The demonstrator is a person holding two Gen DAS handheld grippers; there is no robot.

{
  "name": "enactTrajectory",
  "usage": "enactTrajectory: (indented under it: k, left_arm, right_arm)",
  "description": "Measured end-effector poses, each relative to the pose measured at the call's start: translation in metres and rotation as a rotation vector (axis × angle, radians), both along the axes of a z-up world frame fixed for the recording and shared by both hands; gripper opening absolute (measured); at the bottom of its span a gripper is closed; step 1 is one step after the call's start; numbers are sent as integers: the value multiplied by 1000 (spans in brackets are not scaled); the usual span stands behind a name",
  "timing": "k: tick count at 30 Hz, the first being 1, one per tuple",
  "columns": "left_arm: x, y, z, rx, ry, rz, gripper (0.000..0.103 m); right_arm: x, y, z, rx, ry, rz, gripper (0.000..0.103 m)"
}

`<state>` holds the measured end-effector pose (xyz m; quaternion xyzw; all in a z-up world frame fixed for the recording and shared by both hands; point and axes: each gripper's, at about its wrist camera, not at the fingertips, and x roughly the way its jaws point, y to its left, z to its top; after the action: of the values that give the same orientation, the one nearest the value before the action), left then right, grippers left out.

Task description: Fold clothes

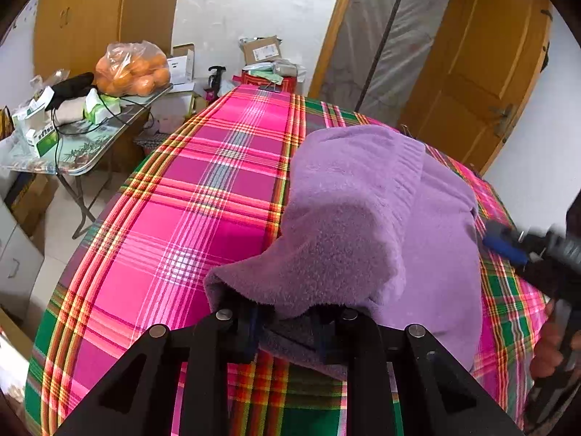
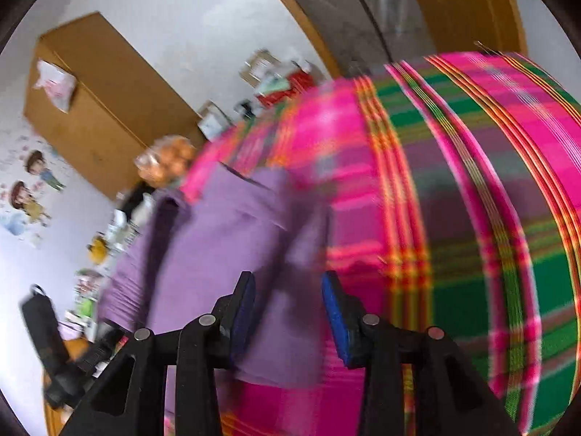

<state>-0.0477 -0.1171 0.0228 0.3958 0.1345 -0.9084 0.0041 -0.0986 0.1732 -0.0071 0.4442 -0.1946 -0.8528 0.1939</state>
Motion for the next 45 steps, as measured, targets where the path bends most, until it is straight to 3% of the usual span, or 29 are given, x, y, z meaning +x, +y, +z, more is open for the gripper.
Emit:
enactTrajectory:
  k: [8,13,17,20,25,34,45]
  left_arm:
    - [-4,-4,-4,3,-15,14,21]
    - [-5,-5,-4,2,-22,11,21]
    - [-5,-5,-2,-3,-21,12,21]
    - [-5,-5,-1,-7,-20,12,19]
    - [-3,-5,2,-12,-12,16,6]
    - [8,-4,25,5,64,27,5]
    - [31,18,49,20,152,-32,4]
  right_arm:
    - [-10,-30,-9,135,25,38,41]
    - [-14,-42,-6,143,44,30,45]
    - [-10,-43,-2,131,62,48,17]
    - [-6,-40,5,96,84,41,13]
    - [8,-41,30,95,166,35,12]
    - [24,-12,54,77,220,-26,11]
    - [30,37,71,69,256,-149,11]
